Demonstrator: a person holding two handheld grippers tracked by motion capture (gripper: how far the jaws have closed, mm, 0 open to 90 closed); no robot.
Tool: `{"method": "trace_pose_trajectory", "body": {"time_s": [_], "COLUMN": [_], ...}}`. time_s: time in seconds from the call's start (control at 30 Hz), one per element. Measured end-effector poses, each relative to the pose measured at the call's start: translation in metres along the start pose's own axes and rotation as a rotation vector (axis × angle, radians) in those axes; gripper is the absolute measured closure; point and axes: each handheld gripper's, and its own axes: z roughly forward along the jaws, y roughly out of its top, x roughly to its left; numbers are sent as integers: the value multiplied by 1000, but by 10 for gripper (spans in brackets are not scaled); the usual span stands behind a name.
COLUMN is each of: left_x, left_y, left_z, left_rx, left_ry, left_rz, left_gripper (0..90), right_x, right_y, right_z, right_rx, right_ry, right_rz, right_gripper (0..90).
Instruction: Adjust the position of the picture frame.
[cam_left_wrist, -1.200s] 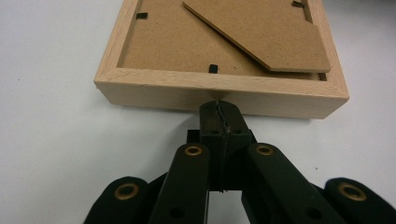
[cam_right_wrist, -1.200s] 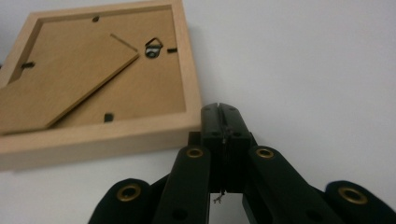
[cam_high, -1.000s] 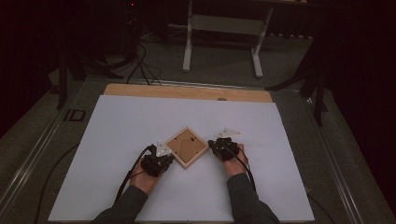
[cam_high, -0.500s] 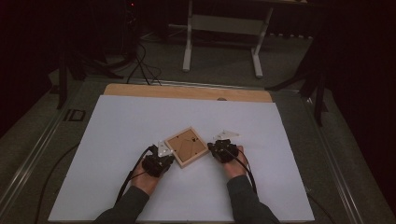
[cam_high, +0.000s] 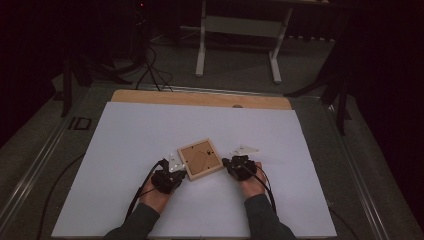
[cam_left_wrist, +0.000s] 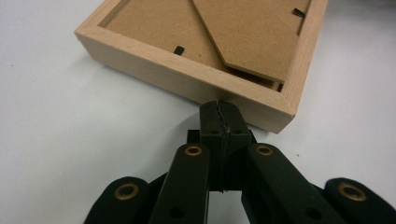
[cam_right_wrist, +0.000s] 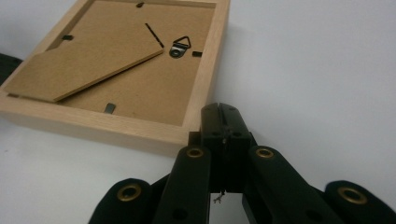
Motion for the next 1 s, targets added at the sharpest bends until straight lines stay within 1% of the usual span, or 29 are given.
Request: {"method": "trace_pose_trajectory", "body": {"time_s": [0.03, 0.17, 0.27, 0.33, 0.53, 0.73, 0.77, 1.0], "left_x": [2, 6, 10, 11, 18, 24, 27, 34], "left_y": [0, 0, 0, 0, 1, 1, 2, 3], "left_z": [0, 1, 1, 3, 8, 10, 10, 11], "left_rx": [-1, -1, -8, -15, -19, -27, -27, -19], "left_ry": [5, 17, 26, 34, 47, 65, 67, 67], "left_rz": [-7, -17, -36, -46, -60, -61, -62, -81], "left_gripper": [897, 897, 897, 897, 897, 897, 897, 897], "right_x": [1, 5, 10, 11, 13, 15, 16, 18], "right_y": [-2, -2, -3, -3, -2, 0, 0, 3], "right_z": [-1, -2, -3, -3, -2, 1, 2, 6], "right_rx": [-2, 2, 2, 4, 3, 2, 0, -1], "right_ry": [5, 8, 11, 7, 12, 15, 17, 24], "right_rz": [11, 6, -1, 4, 5, 12, 14, 13], "right_gripper": [899, 900, 900, 900, 900, 900, 900, 900]}}
